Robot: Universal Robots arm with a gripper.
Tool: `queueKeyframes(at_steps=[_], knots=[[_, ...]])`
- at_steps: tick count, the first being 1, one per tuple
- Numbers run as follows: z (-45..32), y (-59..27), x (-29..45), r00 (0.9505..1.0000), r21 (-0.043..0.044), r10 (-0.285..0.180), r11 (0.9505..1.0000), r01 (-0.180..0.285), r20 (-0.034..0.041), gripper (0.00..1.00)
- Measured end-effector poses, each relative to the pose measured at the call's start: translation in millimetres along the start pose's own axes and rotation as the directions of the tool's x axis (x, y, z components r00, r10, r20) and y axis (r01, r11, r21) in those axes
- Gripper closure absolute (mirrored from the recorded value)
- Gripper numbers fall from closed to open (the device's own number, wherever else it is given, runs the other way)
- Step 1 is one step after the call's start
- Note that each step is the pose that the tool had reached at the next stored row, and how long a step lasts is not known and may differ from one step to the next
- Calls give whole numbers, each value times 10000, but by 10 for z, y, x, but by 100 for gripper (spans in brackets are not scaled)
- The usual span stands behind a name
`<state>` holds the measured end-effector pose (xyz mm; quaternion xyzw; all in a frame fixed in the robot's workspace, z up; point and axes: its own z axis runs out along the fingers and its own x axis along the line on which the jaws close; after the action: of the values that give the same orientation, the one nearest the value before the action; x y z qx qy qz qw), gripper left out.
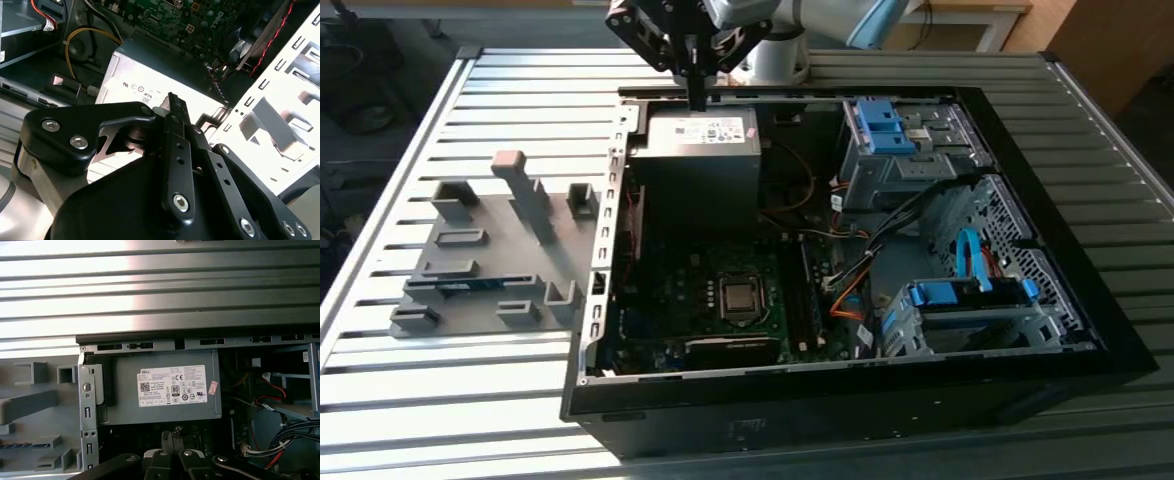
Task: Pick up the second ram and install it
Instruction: 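Reach for the second ram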
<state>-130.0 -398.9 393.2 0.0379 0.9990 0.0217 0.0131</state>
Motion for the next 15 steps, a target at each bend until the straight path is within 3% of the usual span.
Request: queueKeyframes(at_steps=[15], knots=[[0,-2,24,10000,0,0,10000,0,0,89]])
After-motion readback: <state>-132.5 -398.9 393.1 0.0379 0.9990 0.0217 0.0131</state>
